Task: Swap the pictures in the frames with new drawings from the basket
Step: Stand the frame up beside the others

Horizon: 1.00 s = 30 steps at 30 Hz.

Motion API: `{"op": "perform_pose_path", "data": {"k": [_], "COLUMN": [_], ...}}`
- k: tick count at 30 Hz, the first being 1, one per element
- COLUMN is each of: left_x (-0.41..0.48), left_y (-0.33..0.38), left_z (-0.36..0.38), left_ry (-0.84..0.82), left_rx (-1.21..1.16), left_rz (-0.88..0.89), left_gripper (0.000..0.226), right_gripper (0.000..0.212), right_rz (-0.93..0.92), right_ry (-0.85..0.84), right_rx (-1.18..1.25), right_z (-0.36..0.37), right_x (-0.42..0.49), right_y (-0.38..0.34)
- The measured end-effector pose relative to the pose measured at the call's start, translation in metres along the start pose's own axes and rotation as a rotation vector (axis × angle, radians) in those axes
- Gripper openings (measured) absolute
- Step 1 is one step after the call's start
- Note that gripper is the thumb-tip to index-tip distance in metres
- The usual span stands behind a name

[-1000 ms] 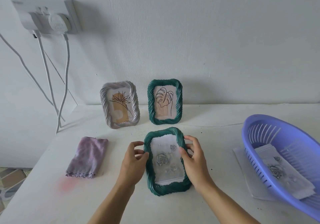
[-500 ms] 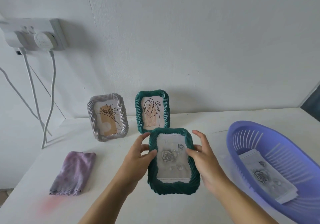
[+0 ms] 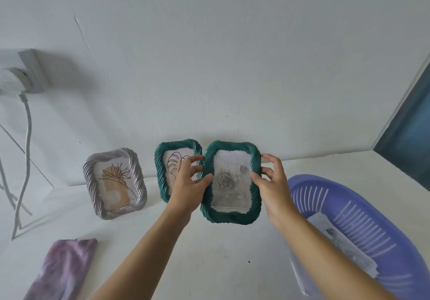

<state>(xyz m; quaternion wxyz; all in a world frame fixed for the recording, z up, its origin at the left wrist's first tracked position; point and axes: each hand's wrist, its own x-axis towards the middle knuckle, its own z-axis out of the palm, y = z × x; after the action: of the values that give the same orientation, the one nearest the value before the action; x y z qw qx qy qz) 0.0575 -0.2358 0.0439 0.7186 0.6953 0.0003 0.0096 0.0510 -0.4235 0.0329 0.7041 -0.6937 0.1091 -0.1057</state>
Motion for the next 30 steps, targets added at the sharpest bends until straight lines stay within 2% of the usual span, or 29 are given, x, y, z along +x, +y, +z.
{"op": "perform_pose_path", "data": {"k": [14,20,26,30], "left_x": [0.116,0.118,0.111,0.104], "left_y": [-0.018,-0.06,-0.078,-0.084], "left_z": [0.074,0.069,0.055,0.05], "left_ry": [0.019,-0.003,-0.016,-0.049], "left_rx": [0.232,0.3,0.306,0.321], "left_rz": [0.187,0.105,0.095,0.094], "left_gripper": [0.049,0.051,0.052,0.056], "right_gripper": [0.044,0.036,0.036,0.038], "right_rz": [-0.087,-0.017,-0.074,-0.115], "right_ry": [0.19,0.11,0.001,0.0], "right_rx": [-0.179,-0.403,-0.592,-0.626], "right_z": [-0.002,-0.008,-0.014,-0.015], "right_x": [0.114,0.113,0.103,0.094], "right_y": [-0.007,0.023,0.03,0.031]}}
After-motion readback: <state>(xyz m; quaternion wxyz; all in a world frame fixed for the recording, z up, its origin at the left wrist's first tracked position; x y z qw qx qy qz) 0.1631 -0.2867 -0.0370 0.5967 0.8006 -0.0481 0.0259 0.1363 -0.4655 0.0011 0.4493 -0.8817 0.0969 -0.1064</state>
